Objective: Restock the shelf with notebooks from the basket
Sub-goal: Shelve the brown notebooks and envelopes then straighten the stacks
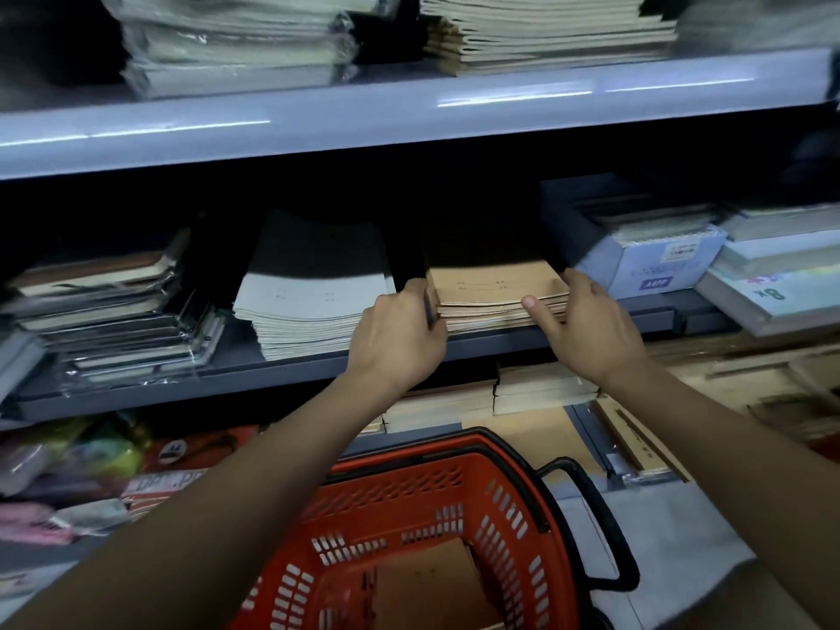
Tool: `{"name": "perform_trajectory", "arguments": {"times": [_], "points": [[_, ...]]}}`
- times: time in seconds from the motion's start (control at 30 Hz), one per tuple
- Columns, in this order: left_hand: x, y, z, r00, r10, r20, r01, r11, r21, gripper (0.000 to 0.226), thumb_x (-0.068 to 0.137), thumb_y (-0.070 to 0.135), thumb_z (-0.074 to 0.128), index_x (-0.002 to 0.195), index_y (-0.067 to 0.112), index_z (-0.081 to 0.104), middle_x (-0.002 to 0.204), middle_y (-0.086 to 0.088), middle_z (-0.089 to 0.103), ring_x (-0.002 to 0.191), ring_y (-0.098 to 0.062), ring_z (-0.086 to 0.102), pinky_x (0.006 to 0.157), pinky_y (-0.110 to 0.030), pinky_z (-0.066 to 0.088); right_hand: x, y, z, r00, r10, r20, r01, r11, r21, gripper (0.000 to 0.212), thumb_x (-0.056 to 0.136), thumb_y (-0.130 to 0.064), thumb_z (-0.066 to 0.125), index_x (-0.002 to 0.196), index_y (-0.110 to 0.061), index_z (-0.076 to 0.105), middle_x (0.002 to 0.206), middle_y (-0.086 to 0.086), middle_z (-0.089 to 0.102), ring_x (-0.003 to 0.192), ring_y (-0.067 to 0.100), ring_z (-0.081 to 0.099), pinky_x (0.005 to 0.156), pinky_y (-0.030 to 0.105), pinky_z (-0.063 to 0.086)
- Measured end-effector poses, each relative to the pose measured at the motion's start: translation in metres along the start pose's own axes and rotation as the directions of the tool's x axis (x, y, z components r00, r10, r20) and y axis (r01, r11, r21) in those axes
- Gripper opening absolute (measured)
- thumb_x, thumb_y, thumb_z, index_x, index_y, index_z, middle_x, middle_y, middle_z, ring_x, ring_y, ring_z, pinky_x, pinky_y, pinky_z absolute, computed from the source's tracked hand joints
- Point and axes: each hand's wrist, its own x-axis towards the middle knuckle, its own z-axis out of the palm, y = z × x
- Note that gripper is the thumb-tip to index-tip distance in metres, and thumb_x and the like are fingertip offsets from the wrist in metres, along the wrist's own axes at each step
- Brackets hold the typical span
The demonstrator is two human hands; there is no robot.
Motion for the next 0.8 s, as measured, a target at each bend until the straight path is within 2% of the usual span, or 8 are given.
{"name": "perform_trajectory", "arguments": {"times": [0.07,0.13,0.2,0.33,0.47,0.7,0.73,0.8], "points": [[-0.012,-0.003,-0.008,1.0,-0.005,-0.015,0.005,1.0,0.023,0.047,0.094,0.036,0.06,0.138,0.023,0.053,0.114,-0.005,0.073,0.104,-0.034,0.067,0.083,-0.045,0.059,-0.012,-0.001,-0.004,1.0,0.012,-0.02,-0.012,1.0,-0.003,0.081,0.096,-0.075,0.038,0.146,-0.011,0.039,0.134,0.022,0.059,0.119,0.043,0.059,0.086,0.048,0.053],[-0.024,-0.007,-0.014,1.0,-0.005,-0.026,0.006,0.999,0.039,0.052,0.093,0.038,0.059,0.142,0.024,0.05,0.114,-0.003,0.074,0.106,-0.034,0.068,0.084,-0.045,0.058,-0.025,-0.003,-0.008,0.999,0.019,-0.038,-0.019,1.0,-0.015,0.073,0.097,-0.072,0.039,0.136,-0.01,0.044,0.125,0.022,0.062,0.111,0.042,0.06,0.076,0.044,0.047],[-0.036,-0.011,-0.019,1.0,-0.013,-0.025,0.014,0.999,0.042,0.055,0.093,0.039,0.059,0.144,0.025,0.049,0.115,-0.002,0.074,0.108,-0.034,0.067,0.084,-0.043,0.058,-0.04,-0.008,-0.011,0.999,0.025,-0.043,-0.027,0.999,-0.036,0.069,0.099,-0.07,0.039,0.132,-0.01,0.046,0.122,0.022,0.062,0.108,0.041,0.061,0.071,0.041,0.043],[-0.061,-0.021,-0.029,0.999,-0.037,0.003,0.036,0.998,0.048,0.055,0.09,0.041,0.056,0.143,0.026,0.051,0.114,0.001,0.074,0.111,-0.033,0.066,0.086,-0.044,0.057,-0.069,-0.022,-0.012,1.0,0.015,-0.018,-0.016,0.997,-0.07,0.065,0.101,-0.066,0.039,0.13,-0.009,0.051,0.121,0.019,0.061,0.107,0.04,0.061,0.076,0.045,0.051],[-0.087,-0.034,-0.031,0.997,-0.079,0.02,0.078,0.996,0.038,0.049,0.09,0.044,0.057,0.137,0.028,0.057,0.108,0.004,0.074,0.106,-0.032,0.067,0.082,-0.044,0.058,-0.099,-0.039,-0.006,1.0,-0.012,0.011,0.013,0.998,-0.064,0.059,0.102,-0.062,0.04,0.123,-0.009,0.058,0.119,0.016,0.063,0.106,0.038,0.062,0.081,0.045,0.054],[-0.126,-0.072,-0.003,0.967,-0.219,0.131,0.217,0.976,0.032,0.037,0.087,0.042,0.061,0.122,0.031,0.067,0.107,0.006,0.076,0.109,-0.031,0.068,0.092,-0.042,0.057,-0.149,-0.048,0.045,0.979,-0.006,0.205,0.03,0.993,-0.117,0.04,0.102,-0.044,0.047,0.123,-0.012,0.061,0.114,0.013,0.066,0.103,0.035,0.065,0.076,0.039,0.053],[-0.131,-0.079,0.004,0.962,-0.234,0.142,0.232,0.972,0.031,0.036,0.086,0.041,0.059,0.119,0.031,0.068,0.107,0.003,0.077,0.108,-0.032,0.069,0.091,-0.042,0.058,-0.157,-0.046,0.055,0.969,0.001,0.245,0.03,0.992,-0.122,0.038,0.102,-0.043,0.048,0.121,-0.013,0.062,0.11,0.011,0.066,0.099,0.034,0.066,0.074,0.037,0.052],[-0.142,-0.091,0.021,0.947,-0.266,0.178,0.266,0.964,0.026,0.032,0.083,0.038,0.057,0.11,0.029,0.071,0.103,-0.003,0.078,0.104,-0.034,0.07,0.087,-0.041,0.059,-0.174,-0.042,0.076,0.943,0.019,0.334,0.03,0.989,-0.142,0.03,0.101,-0.041,0.049,0.106,-0.015,0.064,0.091,0.005,0.063,0.078,0.026,0.063,0.059,0.031,0.046]]}}
